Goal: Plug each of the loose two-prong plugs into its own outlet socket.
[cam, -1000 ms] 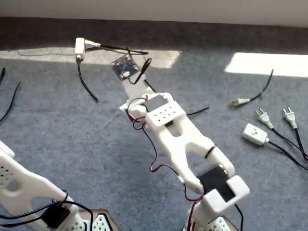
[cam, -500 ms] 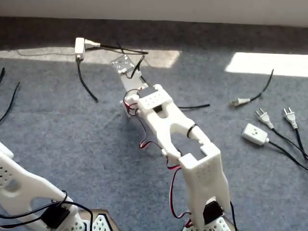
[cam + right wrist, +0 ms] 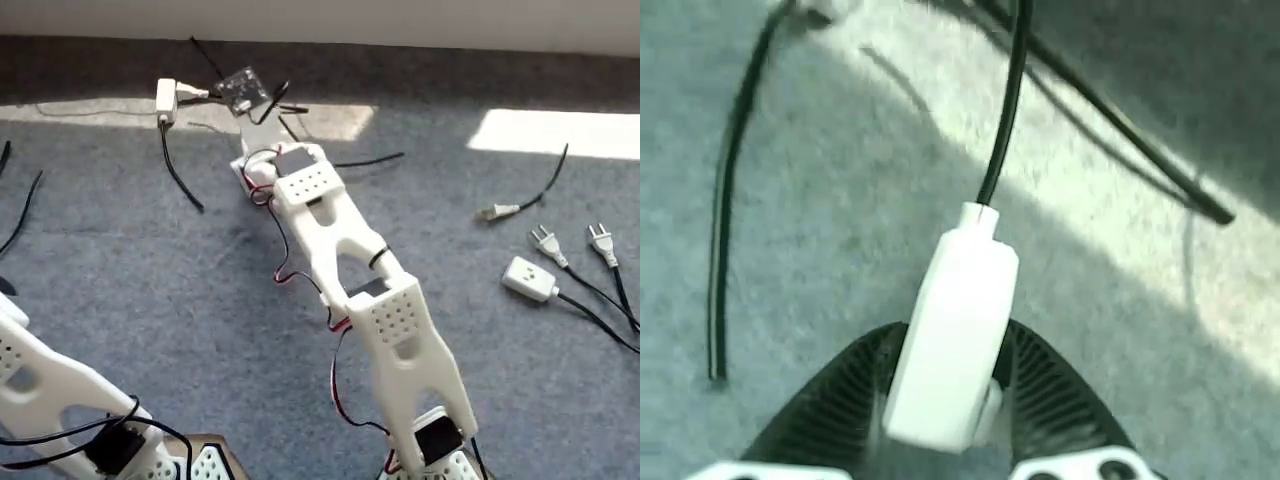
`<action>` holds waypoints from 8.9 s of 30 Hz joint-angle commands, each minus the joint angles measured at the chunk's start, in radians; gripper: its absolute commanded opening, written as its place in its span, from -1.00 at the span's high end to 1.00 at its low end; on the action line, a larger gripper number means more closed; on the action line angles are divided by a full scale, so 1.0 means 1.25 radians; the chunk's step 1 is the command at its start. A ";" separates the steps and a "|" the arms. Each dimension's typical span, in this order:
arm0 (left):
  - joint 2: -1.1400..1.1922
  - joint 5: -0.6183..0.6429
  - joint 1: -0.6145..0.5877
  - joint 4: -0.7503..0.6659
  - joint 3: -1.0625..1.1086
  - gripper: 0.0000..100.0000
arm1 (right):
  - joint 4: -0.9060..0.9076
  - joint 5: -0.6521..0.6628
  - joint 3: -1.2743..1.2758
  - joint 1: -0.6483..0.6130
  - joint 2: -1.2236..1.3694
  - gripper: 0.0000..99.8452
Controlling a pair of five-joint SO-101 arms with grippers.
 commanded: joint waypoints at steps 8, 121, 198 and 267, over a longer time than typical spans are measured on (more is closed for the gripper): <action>0.006 0.001 -0.018 -0.011 -0.004 0.59 | -0.191 0.009 -0.519 -0.037 0.258 0.74; 0.015 -0.477 0.213 0.012 -0.440 0.89 | 0.767 0.012 -0.735 -0.050 -0.233 0.59; -0.398 0.320 1.037 -0.137 0.337 0.53 | 0.100 0.878 0.447 0.909 -0.201 0.82; -0.396 0.128 0.020 -0.068 0.159 0.53 | 0.657 0.011 -0.596 -0.347 0.019 0.59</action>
